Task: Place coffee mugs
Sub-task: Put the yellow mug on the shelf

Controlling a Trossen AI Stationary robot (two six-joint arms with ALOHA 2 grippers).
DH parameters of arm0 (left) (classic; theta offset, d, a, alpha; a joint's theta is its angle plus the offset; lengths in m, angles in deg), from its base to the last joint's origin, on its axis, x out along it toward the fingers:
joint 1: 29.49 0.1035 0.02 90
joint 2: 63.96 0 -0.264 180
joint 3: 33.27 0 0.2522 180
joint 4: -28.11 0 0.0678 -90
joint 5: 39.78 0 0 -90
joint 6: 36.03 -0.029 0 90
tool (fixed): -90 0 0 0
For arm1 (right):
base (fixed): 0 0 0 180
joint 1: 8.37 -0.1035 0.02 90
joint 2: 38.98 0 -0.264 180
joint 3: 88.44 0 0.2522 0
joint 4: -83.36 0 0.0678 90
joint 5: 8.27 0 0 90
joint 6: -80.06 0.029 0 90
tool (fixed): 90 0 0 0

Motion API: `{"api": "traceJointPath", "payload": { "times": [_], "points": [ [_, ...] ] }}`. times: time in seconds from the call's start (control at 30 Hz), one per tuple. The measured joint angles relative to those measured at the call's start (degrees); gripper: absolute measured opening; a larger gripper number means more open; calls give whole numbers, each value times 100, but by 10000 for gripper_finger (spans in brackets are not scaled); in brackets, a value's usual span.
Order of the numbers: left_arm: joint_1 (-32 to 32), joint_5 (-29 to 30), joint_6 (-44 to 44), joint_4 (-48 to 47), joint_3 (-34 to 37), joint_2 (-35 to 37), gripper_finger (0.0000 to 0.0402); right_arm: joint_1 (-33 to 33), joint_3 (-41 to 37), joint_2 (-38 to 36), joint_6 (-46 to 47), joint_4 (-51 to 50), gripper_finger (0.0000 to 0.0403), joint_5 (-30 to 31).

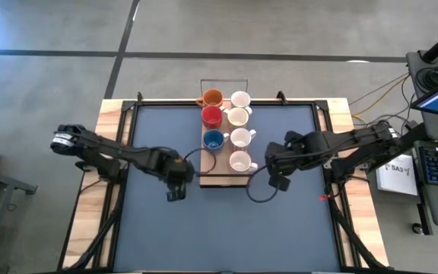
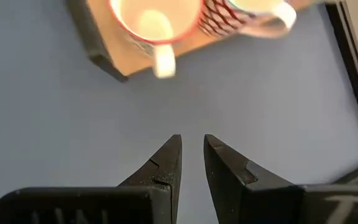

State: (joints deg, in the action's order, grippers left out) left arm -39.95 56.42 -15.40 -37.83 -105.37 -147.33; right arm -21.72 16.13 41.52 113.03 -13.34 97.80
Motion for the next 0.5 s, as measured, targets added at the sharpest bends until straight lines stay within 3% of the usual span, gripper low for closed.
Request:
{"api": "traceJointPath", "payload": {
  "times": [0.5],
  "points": [
    [312,-131,-413,379,0,0,13,0,-2147,-1301,354,1557,59,2]
  ]
}}
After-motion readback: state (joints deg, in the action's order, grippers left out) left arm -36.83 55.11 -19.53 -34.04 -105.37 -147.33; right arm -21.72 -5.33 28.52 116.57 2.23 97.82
